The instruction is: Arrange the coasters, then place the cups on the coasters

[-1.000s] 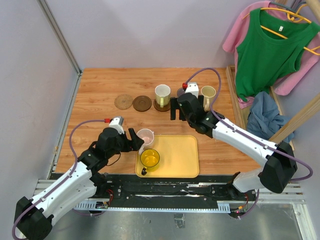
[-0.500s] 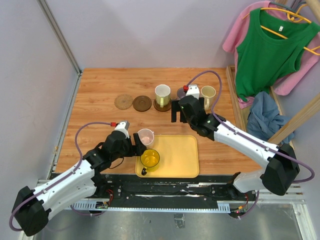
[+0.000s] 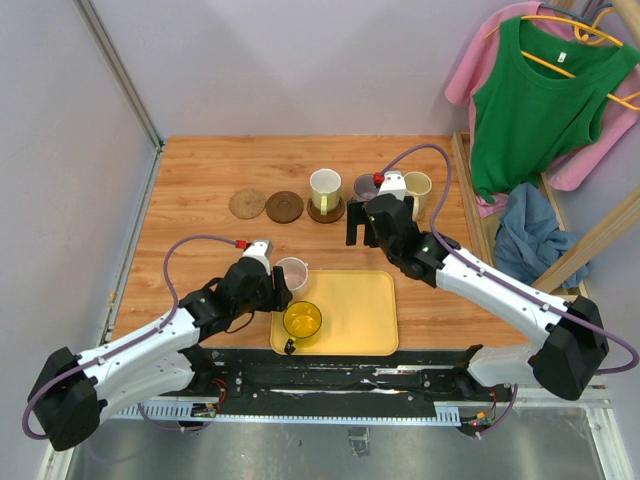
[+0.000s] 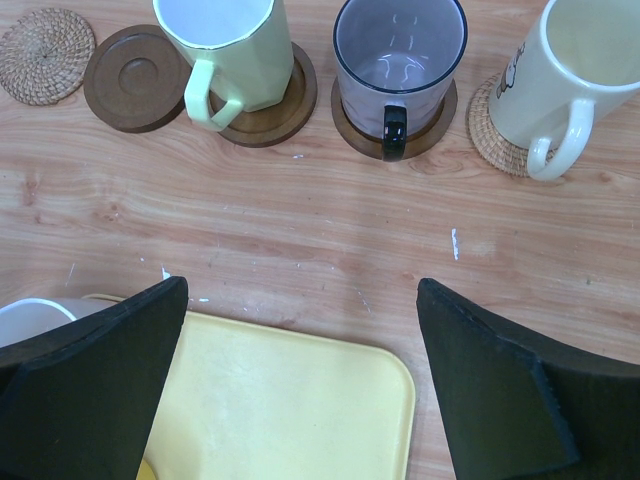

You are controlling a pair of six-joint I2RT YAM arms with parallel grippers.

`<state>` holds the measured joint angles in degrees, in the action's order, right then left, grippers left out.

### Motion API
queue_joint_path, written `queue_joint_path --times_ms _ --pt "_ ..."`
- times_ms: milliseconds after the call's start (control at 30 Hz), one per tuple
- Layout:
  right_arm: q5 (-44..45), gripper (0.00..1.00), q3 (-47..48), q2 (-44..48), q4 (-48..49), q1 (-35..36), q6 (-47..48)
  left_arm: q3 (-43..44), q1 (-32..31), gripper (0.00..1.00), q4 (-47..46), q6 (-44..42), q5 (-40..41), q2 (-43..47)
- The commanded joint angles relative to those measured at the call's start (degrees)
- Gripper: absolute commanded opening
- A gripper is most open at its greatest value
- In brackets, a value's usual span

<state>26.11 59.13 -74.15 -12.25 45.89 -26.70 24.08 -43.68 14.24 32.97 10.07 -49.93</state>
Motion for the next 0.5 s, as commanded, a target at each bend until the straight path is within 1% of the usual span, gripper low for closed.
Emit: queue_joint_path --times_ms 0,100,267,467 --pt "0.37 0.98 -0.85 0.85 0.88 0.4 -0.55 2.79 -1.08 0.57 -0.76 -2.58 1.51 -1.75" --pt "0.28 0.98 -0.93 0.93 0.83 0.39 -0.58 3.82 -1.44 0.55 0.12 -2.68 1.54 -3.5" --pt "0.08 0.98 -1.21 1.2 0.67 0.43 -0.85 7.4 -2.37 0.51 4.62 -2.43 2.69 -6.92" --pt "0.02 0.98 -1.63 1.24 0.76 0.41 -1.48 11.04 -3.98 0.51 8.41 -3.0 4.45 -11.01"
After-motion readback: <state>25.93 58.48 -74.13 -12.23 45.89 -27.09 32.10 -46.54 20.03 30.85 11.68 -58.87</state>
